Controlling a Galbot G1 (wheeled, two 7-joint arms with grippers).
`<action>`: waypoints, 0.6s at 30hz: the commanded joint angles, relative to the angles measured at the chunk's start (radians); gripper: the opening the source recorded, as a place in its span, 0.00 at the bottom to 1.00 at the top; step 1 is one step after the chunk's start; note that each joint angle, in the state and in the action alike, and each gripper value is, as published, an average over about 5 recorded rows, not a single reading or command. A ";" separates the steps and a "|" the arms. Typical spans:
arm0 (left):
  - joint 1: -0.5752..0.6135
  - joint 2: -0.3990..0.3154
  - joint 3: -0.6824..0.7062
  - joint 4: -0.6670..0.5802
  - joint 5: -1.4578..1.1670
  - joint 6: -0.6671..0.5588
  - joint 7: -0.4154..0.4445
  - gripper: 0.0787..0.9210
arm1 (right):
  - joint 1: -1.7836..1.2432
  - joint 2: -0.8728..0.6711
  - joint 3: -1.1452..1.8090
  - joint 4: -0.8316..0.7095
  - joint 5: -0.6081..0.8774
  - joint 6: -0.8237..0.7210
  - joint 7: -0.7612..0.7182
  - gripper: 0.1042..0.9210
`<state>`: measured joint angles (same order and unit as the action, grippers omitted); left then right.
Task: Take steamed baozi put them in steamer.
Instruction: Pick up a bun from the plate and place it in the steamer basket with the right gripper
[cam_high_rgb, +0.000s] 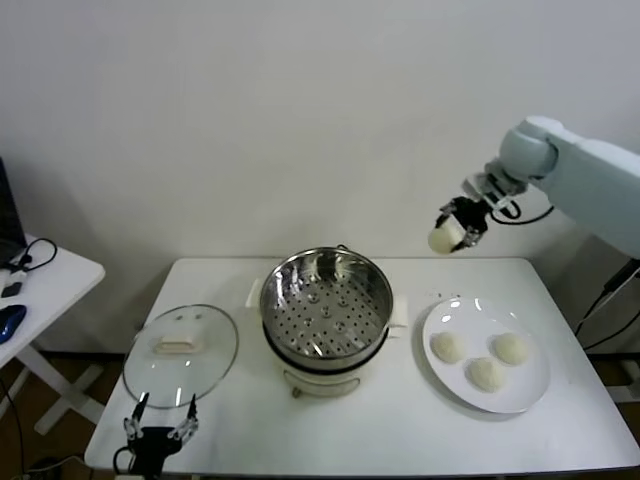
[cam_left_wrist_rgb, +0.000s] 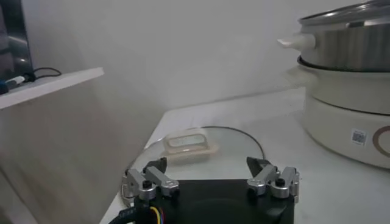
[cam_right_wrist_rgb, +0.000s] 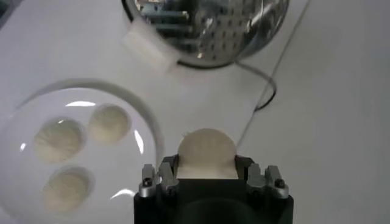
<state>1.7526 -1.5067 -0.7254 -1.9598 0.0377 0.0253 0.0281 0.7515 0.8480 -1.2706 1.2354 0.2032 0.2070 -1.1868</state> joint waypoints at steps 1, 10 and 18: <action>-0.003 -0.002 -0.004 0.004 0.000 -0.005 -0.001 0.88 | 0.180 0.138 -0.127 0.184 0.072 0.190 0.085 0.66; -0.010 -0.004 0.000 0.020 0.011 -0.011 -0.001 0.88 | -0.010 0.267 -0.062 0.059 -0.203 0.409 0.192 0.66; -0.015 -0.002 0.002 0.030 0.013 -0.011 -0.001 0.88 | -0.132 0.305 -0.061 0.004 -0.276 0.437 0.214 0.66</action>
<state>1.7397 -1.5107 -0.7225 -1.9333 0.0499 0.0136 0.0270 0.7138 1.0810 -1.3261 1.2710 0.0359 0.5385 -1.0216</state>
